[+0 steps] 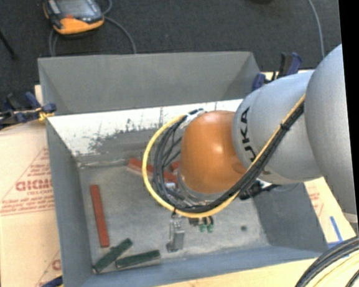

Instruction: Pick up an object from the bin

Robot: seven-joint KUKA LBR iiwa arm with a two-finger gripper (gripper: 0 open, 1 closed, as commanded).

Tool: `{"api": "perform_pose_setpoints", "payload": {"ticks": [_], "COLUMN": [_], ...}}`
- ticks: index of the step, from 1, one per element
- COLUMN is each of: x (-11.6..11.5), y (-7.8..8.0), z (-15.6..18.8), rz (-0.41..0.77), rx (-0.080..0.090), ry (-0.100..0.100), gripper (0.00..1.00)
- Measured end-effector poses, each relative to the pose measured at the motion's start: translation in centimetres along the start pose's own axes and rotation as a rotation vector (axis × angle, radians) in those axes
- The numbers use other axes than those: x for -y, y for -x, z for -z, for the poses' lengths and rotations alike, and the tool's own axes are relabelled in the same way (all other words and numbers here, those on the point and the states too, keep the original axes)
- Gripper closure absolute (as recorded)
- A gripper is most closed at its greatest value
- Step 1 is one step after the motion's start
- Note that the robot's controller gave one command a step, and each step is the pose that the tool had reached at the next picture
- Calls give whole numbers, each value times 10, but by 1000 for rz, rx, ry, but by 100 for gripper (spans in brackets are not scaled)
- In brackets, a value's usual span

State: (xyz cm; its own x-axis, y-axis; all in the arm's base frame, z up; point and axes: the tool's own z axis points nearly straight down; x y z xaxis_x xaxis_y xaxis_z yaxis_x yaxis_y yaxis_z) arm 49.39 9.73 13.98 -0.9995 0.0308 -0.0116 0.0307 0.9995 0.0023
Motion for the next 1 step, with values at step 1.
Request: {"api": "perform_pose_setpoints", "payload": {"ticks": [1], "x": [-21], "y": [-10], "z": [-41], "rz": [-82], "rx": [-12], "ry": [-2], "gripper": [0]}}
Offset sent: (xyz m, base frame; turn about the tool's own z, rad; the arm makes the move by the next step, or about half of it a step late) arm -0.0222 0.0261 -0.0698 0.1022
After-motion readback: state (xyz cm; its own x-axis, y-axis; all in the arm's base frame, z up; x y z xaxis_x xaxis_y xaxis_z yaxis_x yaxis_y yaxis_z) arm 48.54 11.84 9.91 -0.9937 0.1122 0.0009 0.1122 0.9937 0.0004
